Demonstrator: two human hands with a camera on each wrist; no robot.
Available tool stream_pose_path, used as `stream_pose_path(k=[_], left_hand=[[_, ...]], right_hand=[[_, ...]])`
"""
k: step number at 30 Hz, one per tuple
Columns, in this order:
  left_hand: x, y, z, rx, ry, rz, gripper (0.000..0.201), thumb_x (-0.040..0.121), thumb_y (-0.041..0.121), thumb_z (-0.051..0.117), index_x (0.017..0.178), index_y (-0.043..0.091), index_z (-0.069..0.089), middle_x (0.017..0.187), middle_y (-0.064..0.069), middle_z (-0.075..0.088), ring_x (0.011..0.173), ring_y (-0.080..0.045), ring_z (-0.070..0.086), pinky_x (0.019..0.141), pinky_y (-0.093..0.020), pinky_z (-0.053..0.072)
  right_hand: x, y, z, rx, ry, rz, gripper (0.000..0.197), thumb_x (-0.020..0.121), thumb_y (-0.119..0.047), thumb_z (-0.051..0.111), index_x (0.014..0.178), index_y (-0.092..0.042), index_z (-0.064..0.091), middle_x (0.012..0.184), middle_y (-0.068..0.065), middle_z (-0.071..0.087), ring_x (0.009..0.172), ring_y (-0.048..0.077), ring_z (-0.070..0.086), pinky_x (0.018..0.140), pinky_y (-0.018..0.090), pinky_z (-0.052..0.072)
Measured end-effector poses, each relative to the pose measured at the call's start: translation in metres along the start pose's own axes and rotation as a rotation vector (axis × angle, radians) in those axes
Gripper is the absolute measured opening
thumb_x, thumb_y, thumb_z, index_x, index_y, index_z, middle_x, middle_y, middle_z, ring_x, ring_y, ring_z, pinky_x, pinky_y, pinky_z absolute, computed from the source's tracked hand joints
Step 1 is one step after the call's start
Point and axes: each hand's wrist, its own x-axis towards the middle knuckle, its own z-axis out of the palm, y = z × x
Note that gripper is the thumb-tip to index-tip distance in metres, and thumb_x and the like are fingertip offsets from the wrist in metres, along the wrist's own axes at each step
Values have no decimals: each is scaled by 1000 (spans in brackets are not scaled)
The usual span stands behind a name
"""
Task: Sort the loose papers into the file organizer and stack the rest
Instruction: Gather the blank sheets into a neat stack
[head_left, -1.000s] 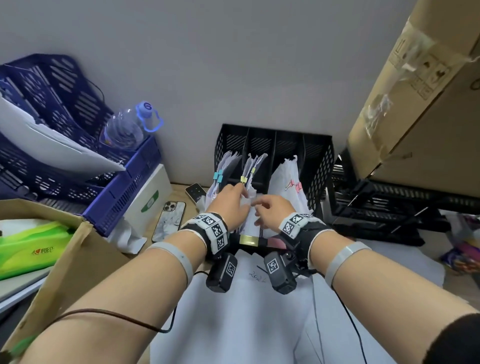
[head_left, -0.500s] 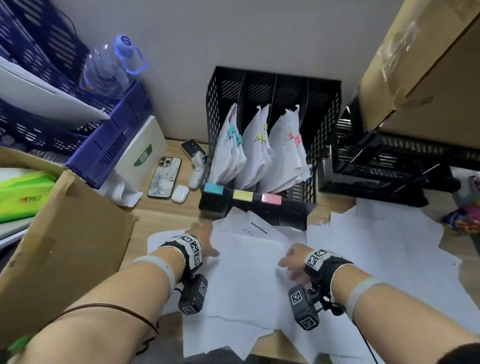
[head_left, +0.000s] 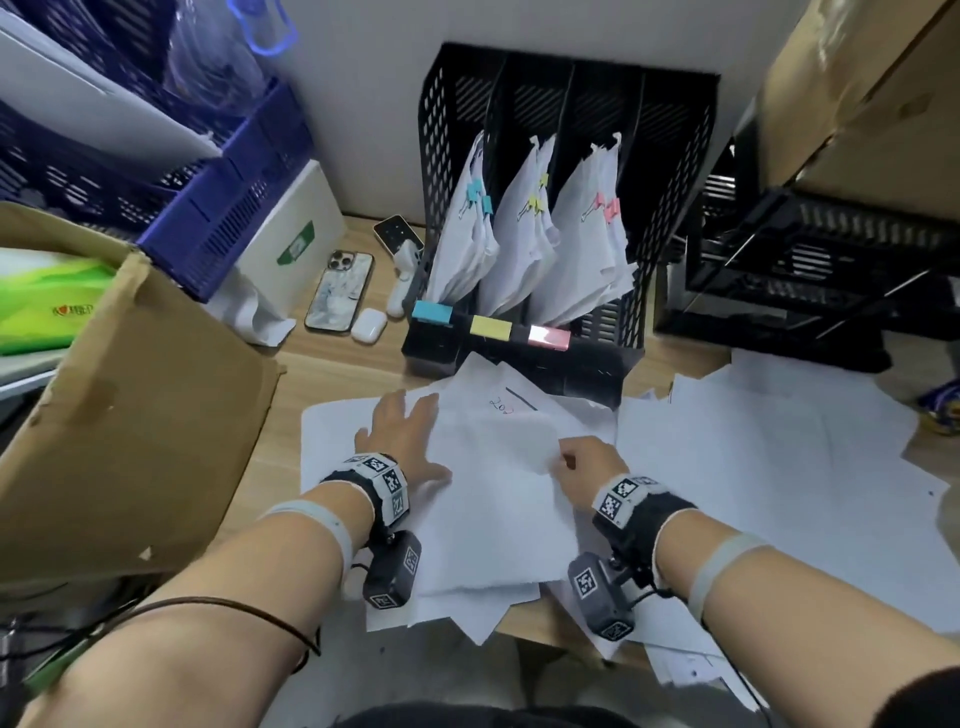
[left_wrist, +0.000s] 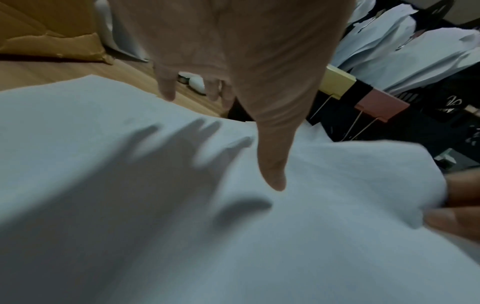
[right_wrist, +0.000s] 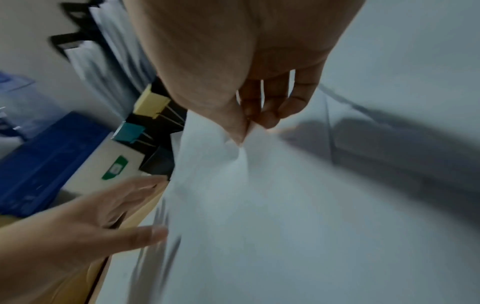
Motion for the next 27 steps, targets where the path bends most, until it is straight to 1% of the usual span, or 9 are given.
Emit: stream_pose_path(k=[3,6,8,11,15,19,22,25,27], left_hand=[[-1,8,-10,-11,-9,55,68,76,52,74,135,29,47,140,-2,49,134,-27,45,107,-45,40],[0,7,-10,-159,-60,30,17,90,29,64,97,13,62,103,-8,64,107,-34,60,80,-30,44],[0,0,-9,-179,-34,-33,13,90,22,60,94,11,64,102,-11,65,103,-36,62,78,-30,45],[1,-6,-5,-70,-14,-147,31,89,26,55,112,7,61,117,-20,57,105,-41,57,89,-40,52],[2,4,6,-104,9,-143,61,82,36,68,132,14,41,126,-17,45,121,-38,45,97,-45,46],[9,12,8,-245,-28,-144,87,76,33,77,144,15,26,130,-15,53,122,-37,52,99,-43,47],[8,11,6,-356,-111,-128,56,83,21,71,129,13,40,113,-10,61,112,-35,61,81,-31,45],[2,2,4,-455,-119,-40,14,85,13,65,98,15,61,97,-4,65,98,-28,66,73,-24,43],[-4,-7,0,-565,-142,-32,16,88,13,63,102,18,66,98,-1,68,91,-22,64,68,-23,43]], right_hand=[[1,-14,-19,-17,30,-130,22,92,-20,53,72,-11,59,74,5,62,75,26,59,61,28,42],[2,-23,-27,71,201,-133,11,89,-20,59,96,-12,59,90,6,59,85,24,57,75,29,44],[2,-21,-27,60,227,36,38,85,-24,63,119,-13,50,113,11,54,104,30,57,90,35,47],[4,-2,-12,33,45,368,67,80,-30,61,136,-6,33,129,19,48,117,38,55,97,45,49],[-3,11,7,426,-172,529,39,81,-21,63,112,-1,52,110,16,65,87,30,72,76,44,61],[5,15,29,679,-193,536,56,58,-21,75,105,4,58,95,17,74,78,33,75,78,53,59],[-1,3,38,763,-179,512,41,73,-17,75,103,4,57,96,22,68,76,36,70,64,41,61],[-2,5,47,665,-182,482,67,51,-34,79,104,2,59,91,25,71,78,43,72,70,54,60],[0,10,48,569,-136,438,55,57,-38,77,94,-4,56,80,16,66,70,33,70,64,38,57]])
